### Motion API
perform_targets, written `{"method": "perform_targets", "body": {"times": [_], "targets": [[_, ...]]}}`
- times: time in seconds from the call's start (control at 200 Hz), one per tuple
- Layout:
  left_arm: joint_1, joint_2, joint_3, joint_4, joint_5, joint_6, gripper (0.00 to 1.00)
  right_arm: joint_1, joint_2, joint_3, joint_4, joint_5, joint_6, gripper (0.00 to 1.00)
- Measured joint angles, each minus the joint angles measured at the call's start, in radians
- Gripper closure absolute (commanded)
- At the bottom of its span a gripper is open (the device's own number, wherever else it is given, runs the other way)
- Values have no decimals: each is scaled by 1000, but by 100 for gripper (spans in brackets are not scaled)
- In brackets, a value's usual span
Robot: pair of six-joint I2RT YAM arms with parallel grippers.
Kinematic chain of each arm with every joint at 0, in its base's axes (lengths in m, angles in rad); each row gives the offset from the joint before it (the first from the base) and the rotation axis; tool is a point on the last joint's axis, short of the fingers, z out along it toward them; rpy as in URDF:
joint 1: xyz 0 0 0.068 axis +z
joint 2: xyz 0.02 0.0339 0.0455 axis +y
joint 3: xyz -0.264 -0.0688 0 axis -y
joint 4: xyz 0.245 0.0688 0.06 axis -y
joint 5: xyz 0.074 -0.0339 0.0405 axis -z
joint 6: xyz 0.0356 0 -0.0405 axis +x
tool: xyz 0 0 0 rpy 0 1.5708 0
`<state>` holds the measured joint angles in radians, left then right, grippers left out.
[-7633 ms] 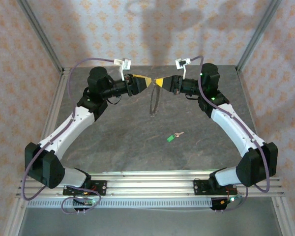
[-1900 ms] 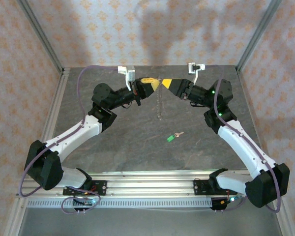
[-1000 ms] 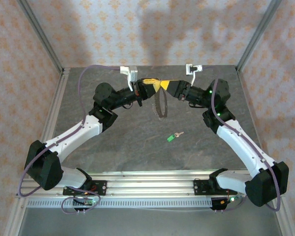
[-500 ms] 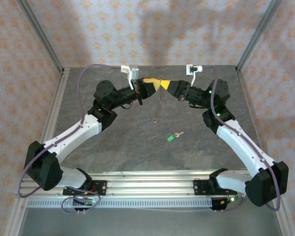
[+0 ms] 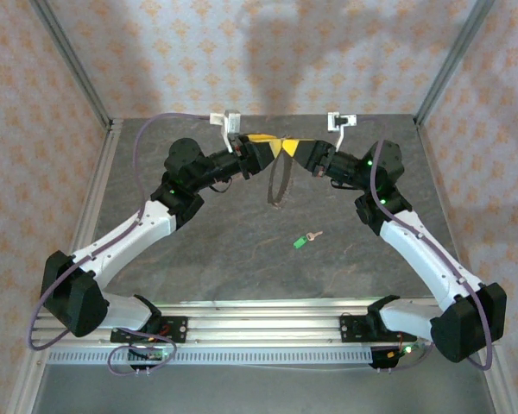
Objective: Put the keys on the keyring
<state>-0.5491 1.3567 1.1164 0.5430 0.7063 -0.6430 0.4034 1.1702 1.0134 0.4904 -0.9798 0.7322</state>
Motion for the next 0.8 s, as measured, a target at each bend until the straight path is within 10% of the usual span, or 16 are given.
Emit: {"method": "perform_targets", "body": {"times": [0.265, 0.796], "targets": [[0, 3, 0, 95, 5, -99, 71, 0, 0, -18, -4, 22, 7, 100], [15, 7, -27, 174, 0, -173, 63, 0, 0, -24, -11, 42, 8, 100]]}}
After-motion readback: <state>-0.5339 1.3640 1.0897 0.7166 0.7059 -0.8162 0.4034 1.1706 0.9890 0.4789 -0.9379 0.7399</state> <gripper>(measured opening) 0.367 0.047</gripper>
